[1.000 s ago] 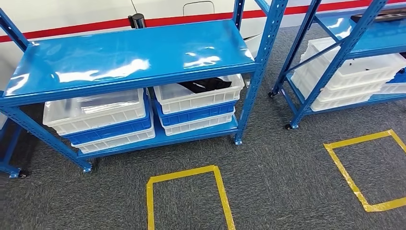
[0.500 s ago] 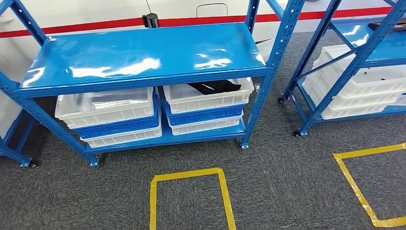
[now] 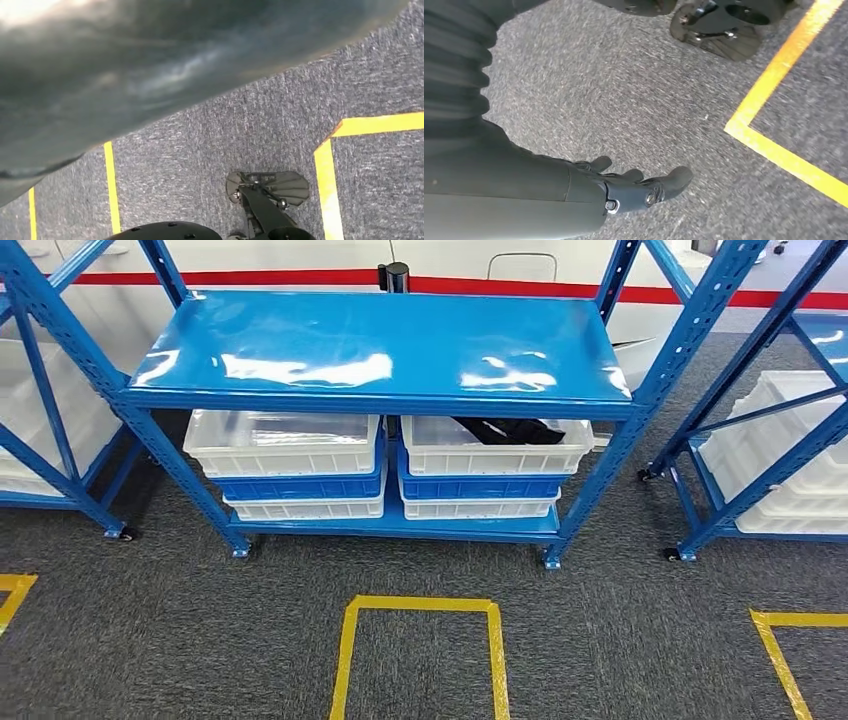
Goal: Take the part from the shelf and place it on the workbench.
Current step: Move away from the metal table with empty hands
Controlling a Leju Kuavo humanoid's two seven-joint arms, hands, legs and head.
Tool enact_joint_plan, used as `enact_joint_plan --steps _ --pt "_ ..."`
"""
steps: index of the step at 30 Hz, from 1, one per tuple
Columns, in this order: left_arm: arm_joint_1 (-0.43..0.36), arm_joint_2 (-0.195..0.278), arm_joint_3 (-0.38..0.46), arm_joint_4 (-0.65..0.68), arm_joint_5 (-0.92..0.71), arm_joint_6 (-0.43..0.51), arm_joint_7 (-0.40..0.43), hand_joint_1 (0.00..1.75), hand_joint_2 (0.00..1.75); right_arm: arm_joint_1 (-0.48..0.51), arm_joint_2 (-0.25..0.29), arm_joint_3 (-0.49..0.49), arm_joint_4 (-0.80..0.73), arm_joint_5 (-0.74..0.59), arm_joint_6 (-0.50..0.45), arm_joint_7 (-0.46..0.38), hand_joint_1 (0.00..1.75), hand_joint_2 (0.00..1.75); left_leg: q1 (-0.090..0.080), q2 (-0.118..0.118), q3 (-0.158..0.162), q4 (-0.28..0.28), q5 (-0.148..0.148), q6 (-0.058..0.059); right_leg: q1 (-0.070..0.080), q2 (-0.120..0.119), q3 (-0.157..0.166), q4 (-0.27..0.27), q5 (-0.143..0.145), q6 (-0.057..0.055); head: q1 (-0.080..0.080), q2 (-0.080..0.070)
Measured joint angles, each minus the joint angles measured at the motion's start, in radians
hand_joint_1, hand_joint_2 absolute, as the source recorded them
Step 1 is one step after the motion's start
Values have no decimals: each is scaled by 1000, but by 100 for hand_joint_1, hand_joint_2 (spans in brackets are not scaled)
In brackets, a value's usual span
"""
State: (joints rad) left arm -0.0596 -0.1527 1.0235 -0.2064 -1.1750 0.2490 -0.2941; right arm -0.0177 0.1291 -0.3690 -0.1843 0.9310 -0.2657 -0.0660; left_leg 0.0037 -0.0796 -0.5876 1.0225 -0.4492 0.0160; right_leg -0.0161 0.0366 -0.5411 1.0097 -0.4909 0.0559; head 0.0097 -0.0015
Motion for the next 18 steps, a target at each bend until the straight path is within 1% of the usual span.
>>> enact_joint_plan --steps 1,2,5,7,10,11,12,14,15,16,18 --pt "1 0 0 0 0 -1 -1 0 0 1 0 0 0 -3 -3 0 0 0 -2 -3 -1 0 0 -4 1 -1 1 -8 2 -7 0 0" --pt "2 1 0 0 1 -1 -1 0 0 2 0 0 0 -6 -8 0 0 0 -1 -3 -1 -2 1 1 1 -2 3 -10 4 -11 -1 0" --pt "4 1 1 0 2 -3 -2 0 0 4 1 -2 0 -10 -15 -2 0 0 0 1 1 -5 4 25 3 -2 8 -12 9 -17 -1 0" --pt "4 1 1 0 3 -8 -3 0 0 4 2 -2 0 -10 -14 -3 0 0 1 2 4 -9 6 25 6 -2 9 -12 10 -19 -1 0" --pt "3 1 1 0 4 -14 -3 0 0 4 2 -2 0 -10 -13 -3 0 0 2 2 6 -13 8 21 7 -2 9 -11 10 -20 -1 0" --pt "3 1 1 0 5 -15 -3 0 0 4 2 -2 0 -10 -12 -3 0 0 2 2 6 -14 8 17 8 -2 9 -11 10 -20 -1 0" --pt "3 1 1 0 5 -16 -3 0 0 4 2 -2 0 -10 -12 -3 0 0 3 2 6 -15 8 11 8 -2 9 -11 9 -21 -1 0" --pt "3 1 1 0 5 -17 -3 0 0 4 2 -2 0 -10 -10 -3 0 0 5 2 6 -16 8 -6 10 -2 9 -11 9 -22 -1 0" --pt "3 1 1 0 5 -18 -3 0 0 4 2 -2 0 -10 -9 -3 0 0 6 2 6 -16 8 -13 10 -2 8 -10 8 -22 -1 0" --pt "3 1 1 0 5 -19 -3 0 0 4 2 -2 0 -10 -9 -3 0 0 7 2 6 -17 7 -15 10 -2 8 -10 8 -22 0 0" --pt "3 1 1 0 5 -20 -3 0 0 4 2 -2 0 -10 -8 -3 0 0 6 2 6 -17 7 -16 9 -2 8 -10 8 -22 0 0"
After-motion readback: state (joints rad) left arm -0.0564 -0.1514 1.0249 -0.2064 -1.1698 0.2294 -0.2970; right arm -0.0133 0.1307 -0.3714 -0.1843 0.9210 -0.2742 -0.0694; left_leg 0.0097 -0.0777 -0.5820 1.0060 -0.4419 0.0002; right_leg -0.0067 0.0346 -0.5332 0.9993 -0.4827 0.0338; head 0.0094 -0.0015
